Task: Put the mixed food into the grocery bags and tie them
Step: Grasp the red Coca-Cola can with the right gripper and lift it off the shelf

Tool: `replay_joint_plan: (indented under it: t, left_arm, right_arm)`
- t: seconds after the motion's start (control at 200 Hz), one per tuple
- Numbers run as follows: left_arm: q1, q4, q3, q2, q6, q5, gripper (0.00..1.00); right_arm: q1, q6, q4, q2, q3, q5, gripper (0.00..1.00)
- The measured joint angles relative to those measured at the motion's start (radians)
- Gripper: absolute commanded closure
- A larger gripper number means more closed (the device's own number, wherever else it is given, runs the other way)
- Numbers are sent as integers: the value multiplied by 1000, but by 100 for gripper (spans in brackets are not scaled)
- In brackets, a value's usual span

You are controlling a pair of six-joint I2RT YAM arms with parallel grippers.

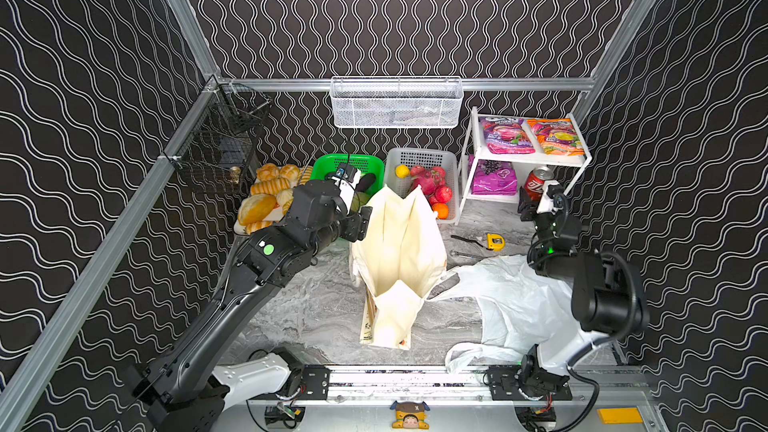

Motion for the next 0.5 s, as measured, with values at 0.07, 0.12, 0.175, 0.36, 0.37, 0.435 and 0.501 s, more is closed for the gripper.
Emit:
replay_joint_plan:
  t: [0.07,0.12,0.175,0.36,0.37,0.435,0.501]
  left_arm:
    - [0,4,6,-7,0,48,25]
    - [-1,11,9,-8,0,85,25]
    - [0,15,16,-6,0,127,25]
    - [-9,38,67,53,0,312,19]
    - [-11,38,70,58,0,322,19]
    - [-26,39,89,87,-1,376,17]
    - [-49,43,107,109,-1,418,14]
  right_arm:
    - [0,11,-8,-105,-75,-14,59]
    - [0,18,-30,-193,-128,-29,60]
    - [0,24,-76,-304,-182,-53,61]
    - [54,61,-386,-697,-226,-216,61]
    - [60,61,-411,-713,-223,-229,61]
    - [117,56,-557,-806,-196,-284,61]
    - [192,41,-698,-872,-158,-321,62]
